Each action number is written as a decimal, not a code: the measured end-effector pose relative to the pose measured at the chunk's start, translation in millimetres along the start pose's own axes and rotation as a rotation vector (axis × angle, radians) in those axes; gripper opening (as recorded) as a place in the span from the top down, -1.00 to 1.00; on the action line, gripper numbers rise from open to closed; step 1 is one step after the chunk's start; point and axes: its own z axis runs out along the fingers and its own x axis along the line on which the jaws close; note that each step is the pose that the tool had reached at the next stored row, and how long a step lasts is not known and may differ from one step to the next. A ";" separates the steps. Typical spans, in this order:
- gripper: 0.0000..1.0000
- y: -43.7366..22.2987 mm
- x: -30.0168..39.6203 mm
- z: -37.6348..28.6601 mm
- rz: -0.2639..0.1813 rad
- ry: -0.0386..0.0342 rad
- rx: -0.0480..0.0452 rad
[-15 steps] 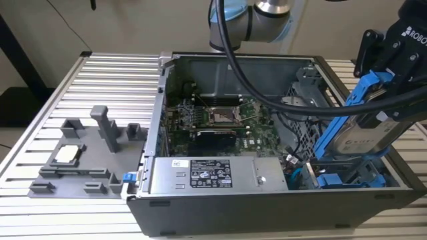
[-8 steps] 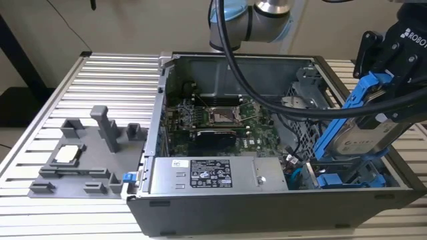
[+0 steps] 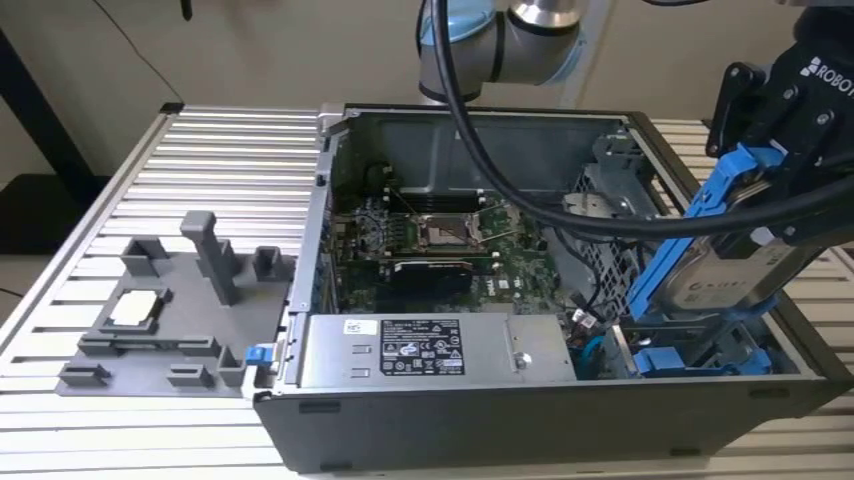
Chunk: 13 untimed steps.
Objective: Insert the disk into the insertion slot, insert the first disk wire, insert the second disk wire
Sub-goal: 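Insert the disk into the insertion slot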
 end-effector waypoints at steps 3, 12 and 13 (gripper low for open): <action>0.35 -0.1 0.2 2.0 0.000 -0.0001 0.0004; 0.35 -3.2 8.8 14.5 0.000 -0.0005 0.0005; 0.35 -4.2 9.3 16.0 0.000 -0.0007 0.0005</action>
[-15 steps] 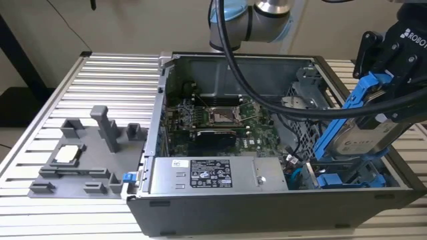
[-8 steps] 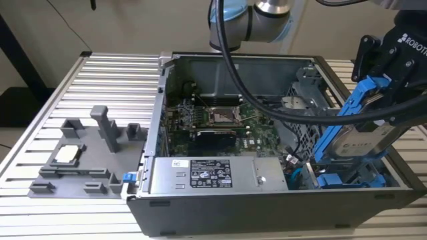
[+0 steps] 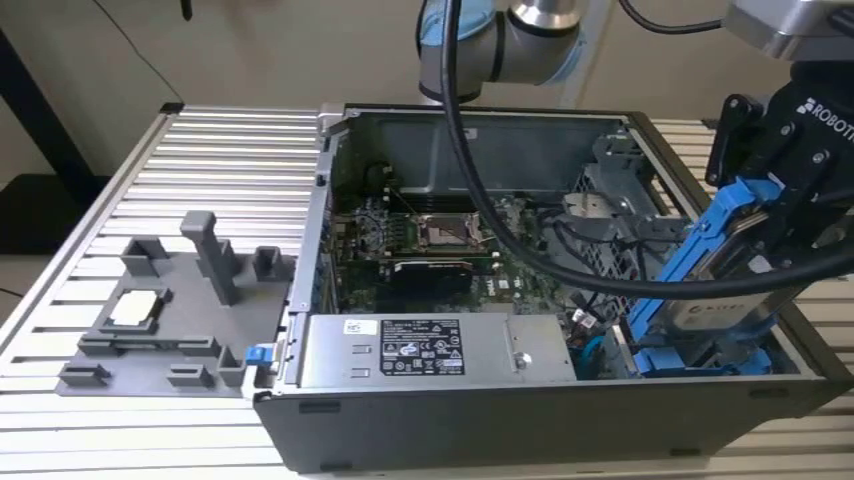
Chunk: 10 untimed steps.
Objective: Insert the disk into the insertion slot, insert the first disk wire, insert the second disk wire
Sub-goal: 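Insert the disk into the insertion slot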
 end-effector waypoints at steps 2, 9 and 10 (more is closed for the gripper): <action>0.35 -1.7 0.1 2.2 0.000 -0.0014 0.0000; 0.35 -4.6 0.1 9.0 -0.001 -0.0164 0.0004; 0.35 -5.0 0.1 9.9 -0.001 -0.0204 0.0005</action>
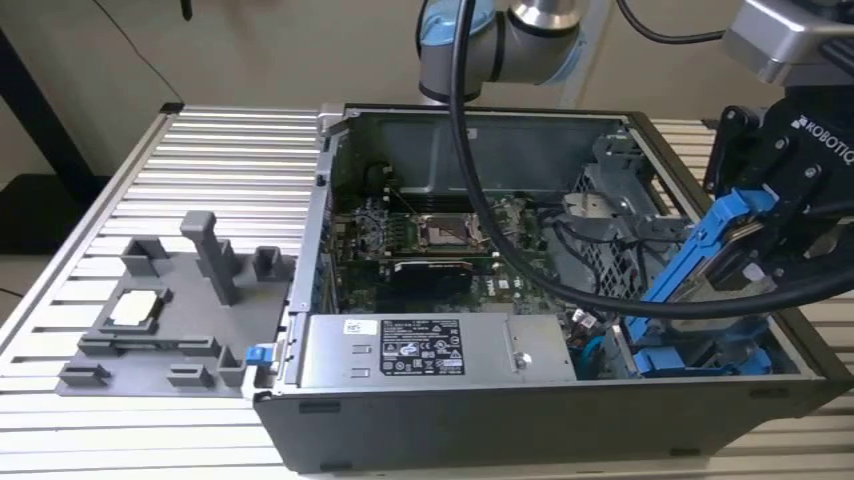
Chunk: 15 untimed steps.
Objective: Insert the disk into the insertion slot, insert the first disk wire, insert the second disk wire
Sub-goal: 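Insert the disk into the insertion slot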
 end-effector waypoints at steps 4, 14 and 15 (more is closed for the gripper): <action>0.35 -1.4 0.1 4.6 -0.001 -0.0171 0.0004; 0.35 -4.4 0.4 17.2 0.000 -0.0227 -0.0046; 0.35 -4.7 0.4 18.8 0.000 -0.0233 -0.0060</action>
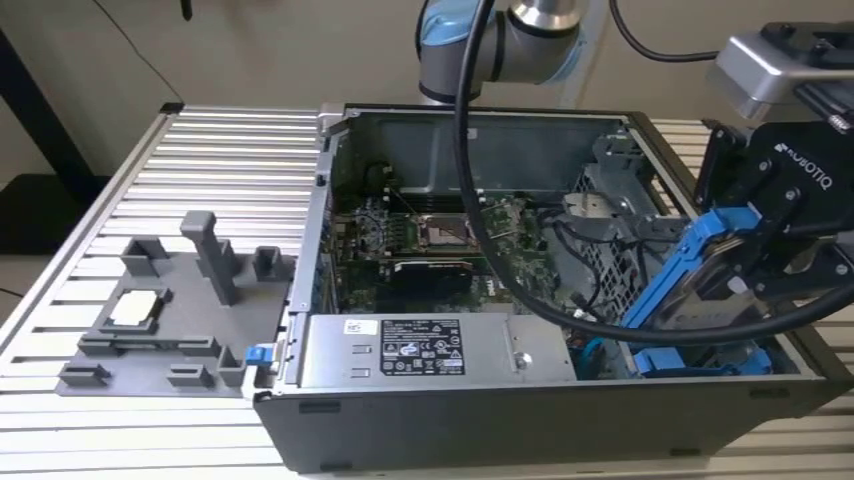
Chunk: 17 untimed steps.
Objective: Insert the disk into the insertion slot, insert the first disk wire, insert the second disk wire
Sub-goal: 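Insert the disk into the insertion slot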
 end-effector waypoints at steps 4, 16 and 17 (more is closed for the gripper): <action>0.35 -0.7 0.1 0.1 0.000 -0.0014 -0.0232; 0.35 -12.7 0.3 -5.3 0.002 -0.0020 -0.0773; 0.35 -13.6 0.3 -5.4 0.003 -0.0019 -0.0970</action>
